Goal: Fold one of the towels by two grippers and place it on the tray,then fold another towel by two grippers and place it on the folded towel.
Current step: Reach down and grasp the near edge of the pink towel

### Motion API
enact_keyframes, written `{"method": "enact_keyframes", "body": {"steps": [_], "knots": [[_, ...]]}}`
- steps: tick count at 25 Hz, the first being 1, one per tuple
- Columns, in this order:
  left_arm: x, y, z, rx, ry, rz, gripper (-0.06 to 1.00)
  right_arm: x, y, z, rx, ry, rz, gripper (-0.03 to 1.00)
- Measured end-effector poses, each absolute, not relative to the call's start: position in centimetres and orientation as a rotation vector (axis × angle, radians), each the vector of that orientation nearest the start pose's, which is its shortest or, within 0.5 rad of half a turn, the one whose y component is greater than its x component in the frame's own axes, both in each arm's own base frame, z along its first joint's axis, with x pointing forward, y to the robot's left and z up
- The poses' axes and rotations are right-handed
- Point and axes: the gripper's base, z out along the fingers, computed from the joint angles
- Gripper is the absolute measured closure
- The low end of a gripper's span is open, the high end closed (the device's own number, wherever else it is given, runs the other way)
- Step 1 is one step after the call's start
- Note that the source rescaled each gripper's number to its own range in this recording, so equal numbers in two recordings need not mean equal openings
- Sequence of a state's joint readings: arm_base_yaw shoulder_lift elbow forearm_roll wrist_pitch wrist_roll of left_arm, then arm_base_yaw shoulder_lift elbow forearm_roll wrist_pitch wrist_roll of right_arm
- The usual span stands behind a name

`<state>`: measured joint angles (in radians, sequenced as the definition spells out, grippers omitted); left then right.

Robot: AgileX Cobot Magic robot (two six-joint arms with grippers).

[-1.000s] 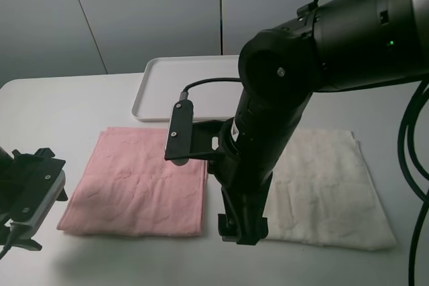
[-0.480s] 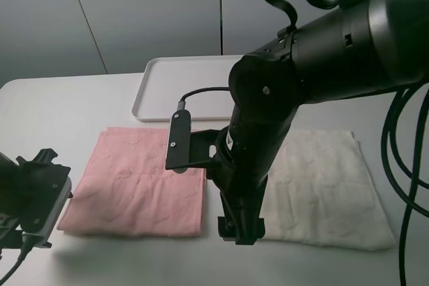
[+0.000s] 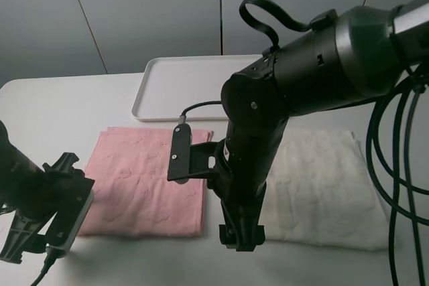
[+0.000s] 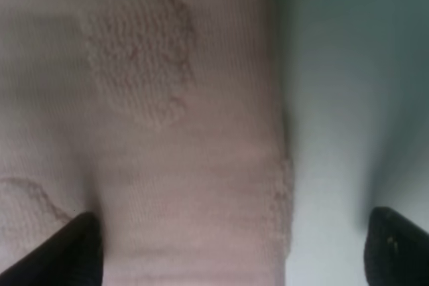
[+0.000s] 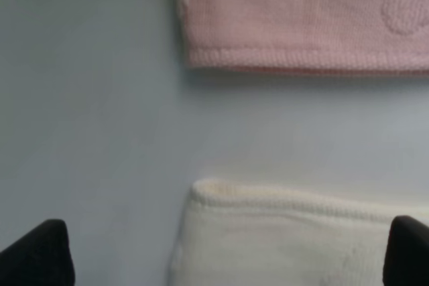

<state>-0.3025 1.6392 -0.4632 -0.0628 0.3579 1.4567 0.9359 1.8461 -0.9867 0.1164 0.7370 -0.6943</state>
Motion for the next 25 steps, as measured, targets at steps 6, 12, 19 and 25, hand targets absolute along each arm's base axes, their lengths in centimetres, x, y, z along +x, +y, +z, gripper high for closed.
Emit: {"method": "enact_keyframes", "body": {"steps": [6, 12, 19, 25], "knots": [[19.3, -6.0, 10.0, -2.424, -2.125, -0.09, -0.05, 18.1, 25.8, 13.5, -2.156, 2.21, 0.135, -0.03], [18.9, -5.8, 9.4, -2.396, -2.059, -0.044, -0.05, 18.1, 25.8, 13.5, -2.157, 2.208, 0.134, -0.03], [19.0, -5.8, 9.1, -2.397, -2.059, -0.045, -0.05, 18.0, 25.8, 13.5, -2.169, 2.197, 0.134, -0.03], [19.1, -5.8, 9.0, -2.398, -2.06, -0.046, -0.05, 15.8, 27.4, 12.9, -2.336, 2.029, 0.133, -0.03]]}}
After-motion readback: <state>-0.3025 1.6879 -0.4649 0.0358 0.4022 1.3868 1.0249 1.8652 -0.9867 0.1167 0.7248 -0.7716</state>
